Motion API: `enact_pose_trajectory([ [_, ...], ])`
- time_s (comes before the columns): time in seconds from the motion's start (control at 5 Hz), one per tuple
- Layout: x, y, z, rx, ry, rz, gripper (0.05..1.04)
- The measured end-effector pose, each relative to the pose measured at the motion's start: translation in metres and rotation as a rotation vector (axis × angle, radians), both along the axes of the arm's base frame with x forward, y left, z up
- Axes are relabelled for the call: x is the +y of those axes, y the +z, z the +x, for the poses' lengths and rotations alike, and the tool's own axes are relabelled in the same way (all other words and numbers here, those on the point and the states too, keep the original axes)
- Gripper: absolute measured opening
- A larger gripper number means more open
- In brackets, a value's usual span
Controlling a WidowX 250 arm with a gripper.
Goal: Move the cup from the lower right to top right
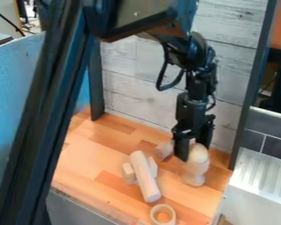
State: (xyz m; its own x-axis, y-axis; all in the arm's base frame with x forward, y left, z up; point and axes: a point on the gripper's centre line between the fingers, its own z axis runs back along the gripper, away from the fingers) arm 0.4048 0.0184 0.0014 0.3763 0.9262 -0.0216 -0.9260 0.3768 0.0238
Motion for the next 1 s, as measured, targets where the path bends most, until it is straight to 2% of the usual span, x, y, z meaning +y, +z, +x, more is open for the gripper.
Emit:
enact_pose_trajectory([
  [0.2, 0.0, -0.001, 0.003, -0.018, 0.003, 0.001, 0.907],
  [0.4, -0.001, 0.0, 0.0, -0.005, -0.007, -0.007, 1.007],
  [0.6, 0.001, 0.002, -0.009, 0.049, 0.005, -0.055, 1.002],
  [0.8, 0.021, 0.039, -0.008, -0.015, 0.03, -0.065, 1.0],
  [1.0, 0.036, 0.072, -0.015, -0.107, 0.034, -0.042, 1.0],
])
